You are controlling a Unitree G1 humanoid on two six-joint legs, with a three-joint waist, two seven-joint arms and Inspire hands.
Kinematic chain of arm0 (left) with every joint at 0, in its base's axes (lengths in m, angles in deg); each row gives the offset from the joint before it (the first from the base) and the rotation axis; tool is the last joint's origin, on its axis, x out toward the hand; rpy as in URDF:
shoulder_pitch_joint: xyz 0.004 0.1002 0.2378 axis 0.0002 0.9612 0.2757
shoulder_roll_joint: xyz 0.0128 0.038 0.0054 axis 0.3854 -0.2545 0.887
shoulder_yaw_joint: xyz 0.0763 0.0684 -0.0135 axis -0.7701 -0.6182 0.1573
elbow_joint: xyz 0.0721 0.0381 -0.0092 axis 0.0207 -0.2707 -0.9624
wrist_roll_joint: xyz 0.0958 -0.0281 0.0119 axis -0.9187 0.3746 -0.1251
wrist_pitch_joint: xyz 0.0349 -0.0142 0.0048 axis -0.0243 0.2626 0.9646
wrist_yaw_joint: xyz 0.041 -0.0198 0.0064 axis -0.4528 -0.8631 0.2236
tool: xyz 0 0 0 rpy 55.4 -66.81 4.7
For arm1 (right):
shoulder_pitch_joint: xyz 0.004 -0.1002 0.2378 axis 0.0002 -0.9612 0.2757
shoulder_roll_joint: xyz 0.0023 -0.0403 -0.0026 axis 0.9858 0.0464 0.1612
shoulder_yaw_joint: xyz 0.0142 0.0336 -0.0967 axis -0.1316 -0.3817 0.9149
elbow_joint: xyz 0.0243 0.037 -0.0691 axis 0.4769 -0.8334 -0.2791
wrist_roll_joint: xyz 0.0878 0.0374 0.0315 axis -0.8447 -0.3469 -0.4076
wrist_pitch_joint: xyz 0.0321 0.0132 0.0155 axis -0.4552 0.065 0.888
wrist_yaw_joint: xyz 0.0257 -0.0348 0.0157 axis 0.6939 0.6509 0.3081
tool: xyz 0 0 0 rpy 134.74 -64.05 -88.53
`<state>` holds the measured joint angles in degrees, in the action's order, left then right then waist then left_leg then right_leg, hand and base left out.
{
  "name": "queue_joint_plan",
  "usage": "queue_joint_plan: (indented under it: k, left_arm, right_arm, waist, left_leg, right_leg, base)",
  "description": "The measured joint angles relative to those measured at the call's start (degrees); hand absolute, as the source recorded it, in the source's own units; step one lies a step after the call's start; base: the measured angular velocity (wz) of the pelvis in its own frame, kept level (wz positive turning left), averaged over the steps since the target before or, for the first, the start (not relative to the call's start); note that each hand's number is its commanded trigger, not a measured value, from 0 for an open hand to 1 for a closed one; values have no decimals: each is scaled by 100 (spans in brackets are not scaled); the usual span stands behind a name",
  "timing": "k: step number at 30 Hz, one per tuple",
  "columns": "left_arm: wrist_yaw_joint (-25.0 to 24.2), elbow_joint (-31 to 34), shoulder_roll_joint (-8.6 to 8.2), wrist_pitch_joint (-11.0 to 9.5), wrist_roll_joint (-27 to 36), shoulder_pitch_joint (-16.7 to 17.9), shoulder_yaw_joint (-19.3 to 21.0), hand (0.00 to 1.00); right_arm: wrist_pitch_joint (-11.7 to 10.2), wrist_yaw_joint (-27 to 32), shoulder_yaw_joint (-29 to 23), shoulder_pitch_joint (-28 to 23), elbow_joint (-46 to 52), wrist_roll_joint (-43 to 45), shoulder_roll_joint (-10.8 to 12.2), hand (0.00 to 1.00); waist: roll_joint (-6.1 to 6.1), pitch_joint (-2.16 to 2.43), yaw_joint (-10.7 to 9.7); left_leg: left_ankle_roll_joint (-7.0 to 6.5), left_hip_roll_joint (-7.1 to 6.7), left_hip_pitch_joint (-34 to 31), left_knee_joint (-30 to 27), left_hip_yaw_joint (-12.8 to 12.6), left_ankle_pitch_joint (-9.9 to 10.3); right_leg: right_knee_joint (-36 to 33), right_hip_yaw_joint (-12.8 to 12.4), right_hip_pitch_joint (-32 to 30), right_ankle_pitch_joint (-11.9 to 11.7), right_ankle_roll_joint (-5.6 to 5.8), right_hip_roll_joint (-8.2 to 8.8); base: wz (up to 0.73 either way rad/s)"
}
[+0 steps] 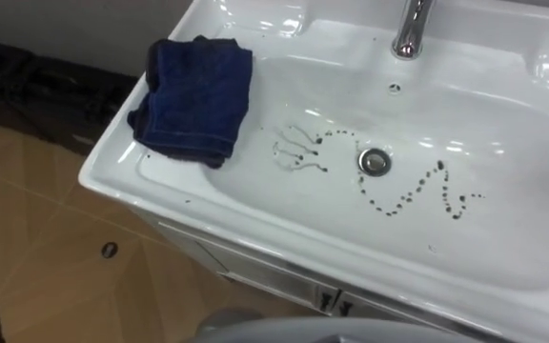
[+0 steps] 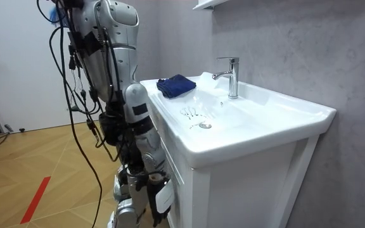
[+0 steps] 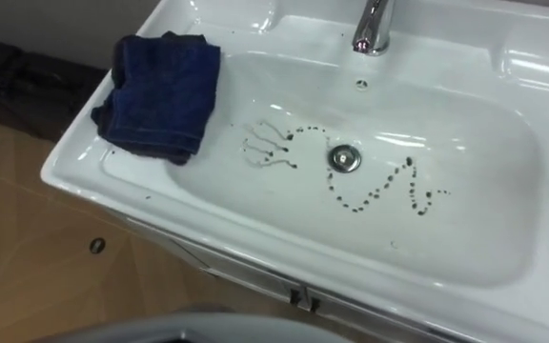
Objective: Wipe basin
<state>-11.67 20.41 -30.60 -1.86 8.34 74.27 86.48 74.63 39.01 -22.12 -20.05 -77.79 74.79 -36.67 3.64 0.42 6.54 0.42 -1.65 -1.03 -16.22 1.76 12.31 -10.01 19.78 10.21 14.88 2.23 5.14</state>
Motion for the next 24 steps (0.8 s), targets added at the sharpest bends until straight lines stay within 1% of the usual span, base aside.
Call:
queue_joint_plan:
  k: [1,3,5,6,7,8,9,11,12,14,16,18,20,24]
  left_arm:
    - [-9,133,0,-40,-208,-3,-7,0]
    - [-22,302,0,-113,-376,-6,-19,0]
    - [-35,520,-2,-122,-403,-6,-21,0]
    - [-35,689,-2,-127,-402,-5,-35,0]
    - [-32,874,-2,-143,-401,-5,-73,0]
    - [-27,973,-2,-153,-403,-6,-109,0]
    - [-27,1149,-2,-204,-430,-7,-200,0]
    - [-63,1292,-1,-286,-612,-29,-298,0]
    - [-88,1349,-1,-340,-639,-41,-386,0]
    - [-113,1416,-2,-359,-660,-50,-534,0]
    - [-150,1425,-2,-361,-1038,-55,-726,0]
    - [-219,1427,-1,-361,-1221,-99,-874,0]
    - [-333,1427,-5,-360,-1246,-139,-1191,0]
    - [-690,1427,-32,-336,-1382,-147,-1558,0]
  right_arm:
    - [-19,-10,-34,-31,4,-5,0,0]
    - [-28,-38,-29,-73,-14,-31,2,0]
    - [-55,-69,-28,-112,-90,-29,11,0]
    - [-55,-85,-30,-119,-127,-54,12,0]
    - [-51,-99,-28,-125,-153,-100,11,0]
    - [-50,-103,-25,-148,-161,-124,12,0]
    - [-54,-110,-23,-189,-201,-208,12,0]
    - [-48,-113,-24,-209,-252,-234,20,0]
    - [-49,-115,-27,-217,-271,-242,26,0]
    - [-49,-146,-30,-220,-276,-235,28,0]
    - [-46,-193,-67,-216,-273,-231,38,0]
    - [-34,-189,-78,-210,-272,-244,44,0]
    - [6,-190,-67,-192,-275,-247,55,0]
    - [4,-274,-69,-140,-275,-248,99,0]
  waist:
    - [15,-15,-43]
    - [33,-47,-140]
    - [55,-49,-177]
    - [76,-45,-228]
    - [57,-59,-317]
    - [42,-69,-336]
    - [36,-77,-344]
    - [32,-76,-395]
    - [35,-75,-463]
    - [25,-68,-513]
    - [11,-68,-623]
    - [-11,-66,-663]
    - [-45,-73,-769]
    - [-137,-81,-835]
  left_leg:
    - [0,5,33,4,-27,0]
    - [0,8,119,55,-56,1]
    - [0,24,163,95,-111,1]
    - [1,29,175,109,-132,1]
    - [1,30,188,134,-141,1]
    - [1,30,192,138,-143,0]
    - [1,33,216,145,-154,0]
    - [1,36,234,153,-165,0]
    - [1,39,256,166,-205,0]
    - [0,45,269,169,-230,1]
    - [1,54,265,160,-250,2]
    - [1,60,271,154,-277,2]
    - [1,65,279,151,-305,2]
    - [1,92,286,138,-366,1]
  right_leg:
    - [7,-25,22,-2,-3,-1]
    - [26,-71,79,-4,-5,0]
    - [25,-115,79,-4,-5,0]
    - [27,-141,76,-5,-6,-1]
    - [28,-168,75,-6,-7,-1]
    - [26,-185,75,-6,-7,-1]
    - [26,-223,76,-6,-7,-1]
    - [23,-248,75,-6,-7,-2]
    - [22,-264,74,-6,-7,-1]
    - [24,-284,73,-6,-7,-4]
    - [25,-293,72,-6,-7,-8]
    - [25,-345,68,-6,-7,-10]
    - [26,-376,68,-6,-7,-11]
    - [36,-434,60,-16,-25,-26]
  base:
    - [-6]
    - [-12]
    - [-16]
    - [-11]
    - [-7]
    - [-8]
    - [-10]
    - [-10]
    - [-10]
    - [-9]
    - [-4]
    - [-6]
    - [-5]
    - [-9]
